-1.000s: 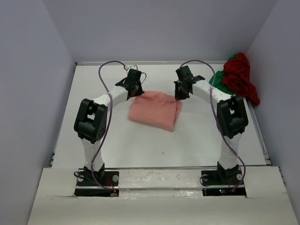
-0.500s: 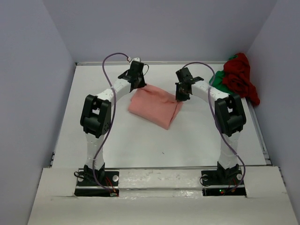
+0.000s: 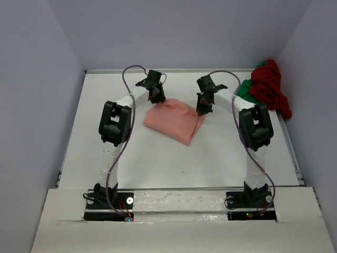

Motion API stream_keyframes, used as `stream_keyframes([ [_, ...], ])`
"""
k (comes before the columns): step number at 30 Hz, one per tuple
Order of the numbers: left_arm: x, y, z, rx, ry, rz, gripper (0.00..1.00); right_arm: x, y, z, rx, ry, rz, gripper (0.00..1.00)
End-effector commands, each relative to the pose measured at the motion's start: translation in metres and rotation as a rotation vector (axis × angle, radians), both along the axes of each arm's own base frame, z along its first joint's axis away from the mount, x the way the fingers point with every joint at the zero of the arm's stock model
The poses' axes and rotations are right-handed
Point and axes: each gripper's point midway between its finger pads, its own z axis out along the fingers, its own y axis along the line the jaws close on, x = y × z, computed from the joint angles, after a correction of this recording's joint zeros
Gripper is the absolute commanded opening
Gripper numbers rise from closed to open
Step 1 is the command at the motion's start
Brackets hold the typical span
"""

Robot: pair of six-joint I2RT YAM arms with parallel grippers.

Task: Fold and stack the t-shirts
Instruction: Fold the tshirt

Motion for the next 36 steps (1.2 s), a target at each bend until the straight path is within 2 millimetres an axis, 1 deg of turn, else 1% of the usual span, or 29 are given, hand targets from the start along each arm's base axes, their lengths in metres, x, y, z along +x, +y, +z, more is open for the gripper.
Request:
stream_keyframes([
  [1,-0.007,-0.017,0.035,-0.086,0.01,-0.028,0.4,-0.001,-0.002,0.015,0.003,0.039,-0.04,0.0],
  [2,-0.011,-0.02,0.04,-0.105,0.01,-0.039,0.4,0.0,-0.002,0.021,0.004,0.036,-0.042,0.0],
  [3,-0.013,-0.021,0.052,-0.118,-0.009,-0.045,0.41,0.0,-0.002,0.023,0.003,0.031,-0.043,0.0],
  [6,-0.02,-0.02,0.056,-0.115,0.005,-0.055,0.44,0.002,-0.002,0.031,0.006,0.023,-0.045,0.0],
  [7,-0.019,-0.019,0.061,-0.111,0.002,-0.053,0.44,0.003,-0.001,0.034,0.007,0.019,-0.041,0.0],
  [9,-0.02,-0.017,0.062,-0.099,0.006,-0.05,0.43,0.004,-0.003,0.035,0.002,0.014,-0.043,0.0],
  [10,-0.019,-0.018,0.061,-0.097,0.012,-0.05,0.42,0.003,-0.002,0.034,0.003,0.018,-0.039,0.0],
  [11,-0.019,-0.018,0.059,-0.094,0.022,-0.05,0.39,0.003,-0.002,0.032,0.001,0.022,-0.035,0.0],
  [12,-0.014,-0.02,0.057,-0.093,0.028,-0.049,0.31,0.003,-0.002,0.029,-0.003,0.029,-0.032,0.0],
  [14,-0.017,-0.02,0.052,-0.084,0.063,-0.043,0.22,0.005,-0.006,0.027,-0.009,0.039,-0.038,0.0],
  [15,-0.017,-0.02,0.047,-0.081,0.075,-0.04,0.15,0.004,-0.007,0.025,-0.016,0.048,-0.029,0.0],
  [16,-0.015,-0.021,0.049,-0.083,0.075,-0.038,0.13,0.007,-0.005,0.029,-0.012,0.044,-0.026,0.0],
  [17,-0.017,-0.02,0.048,-0.078,0.088,-0.037,0.1,0.007,-0.005,0.024,-0.017,0.056,-0.026,0.0],
  [18,-0.017,-0.021,0.046,-0.078,0.092,-0.038,0.01,0.007,-0.005,0.024,-0.02,0.062,-0.023,0.0],
  [19,-0.017,-0.021,0.047,-0.078,0.094,-0.041,0.0,0.011,-0.009,0.025,-0.018,0.058,-0.035,0.0],
  [22,-0.019,-0.023,0.043,-0.079,0.113,-0.053,0.0,0.012,-0.008,0.021,-0.018,0.072,-0.031,0.0],
  [23,-0.019,-0.023,0.041,-0.076,0.117,-0.056,0.0,0.014,-0.012,0.019,-0.019,0.077,-0.041,0.0],
  [24,-0.02,-0.023,0.039,-0.073,0.122,-0.062,0.0,0.016,-0.011,0.019,-0.019,0.078,-0.042,0.0],
  [28,-0.024,-0.021,0.024,-0.057,0.156,-0.069,0.0,0.017,-0.01,0.017,-0.018,0.086,-0.04,0.0],
  [29,-0.024,-0.021,0.021,-0.056,0.163,-0.067,0.0,0.017,-0.01,0.016,-0.019,0.09,-0.04,0.0],
  [30,-0.025,-0.022,0.02,-0.06,0.166,-0.074,0.0,0.019,-0.014,0.016,-0.021,0.091,-0.05,0.0],
  [31,-0.025,-0.022,0.015,-0.055,0.173,-0.078,0.0,0.019,-0.013,0.014,-0.017,0.101,-0.047,0.0],
  [33,-0.025,-0.022,0.011,-0.049,0.181,-0.079,0.0,0.019,-0.013,0.011,-0.02,0.106,-0.046,0.0],
  [34,-0.023,-0.022,0.007,-0.044,0.187,-0.08,0.0,0.02,-0.012,0.009,-0.021,0.108,-0.044,0.0],
  [36,-0.027,-0.019,-0.003,-0.024,0.219,-0.075,0.0,0.023,-0.016,0.007,-0.02,0.111,-0.049,0.0],
])
